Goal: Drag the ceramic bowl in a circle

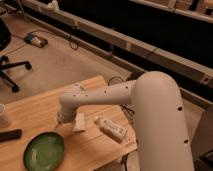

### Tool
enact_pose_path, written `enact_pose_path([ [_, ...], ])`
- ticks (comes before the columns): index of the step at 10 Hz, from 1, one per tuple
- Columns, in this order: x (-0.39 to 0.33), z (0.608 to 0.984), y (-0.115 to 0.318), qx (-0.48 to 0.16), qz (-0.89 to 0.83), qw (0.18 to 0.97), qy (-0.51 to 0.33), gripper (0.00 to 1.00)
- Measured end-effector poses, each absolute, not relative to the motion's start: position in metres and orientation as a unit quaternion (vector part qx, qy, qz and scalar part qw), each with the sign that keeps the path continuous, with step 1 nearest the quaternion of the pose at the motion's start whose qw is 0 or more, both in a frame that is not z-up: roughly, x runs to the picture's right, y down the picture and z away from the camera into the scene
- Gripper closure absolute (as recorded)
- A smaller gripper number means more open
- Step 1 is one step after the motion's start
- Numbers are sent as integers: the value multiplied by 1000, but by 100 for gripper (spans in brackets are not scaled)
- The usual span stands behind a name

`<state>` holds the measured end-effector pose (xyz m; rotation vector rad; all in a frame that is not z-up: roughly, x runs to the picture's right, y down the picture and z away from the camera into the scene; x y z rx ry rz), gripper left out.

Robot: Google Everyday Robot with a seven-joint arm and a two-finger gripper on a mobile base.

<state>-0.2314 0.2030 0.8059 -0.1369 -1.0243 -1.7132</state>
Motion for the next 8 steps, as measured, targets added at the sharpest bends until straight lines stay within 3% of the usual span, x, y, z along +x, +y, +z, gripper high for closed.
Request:
enact_pose_path([
  [3, -245, 812, 195, -61, -749, 482, -450, 31],
  [8, -317, 770, 236, -58, -800, 342, -489, 31],
])
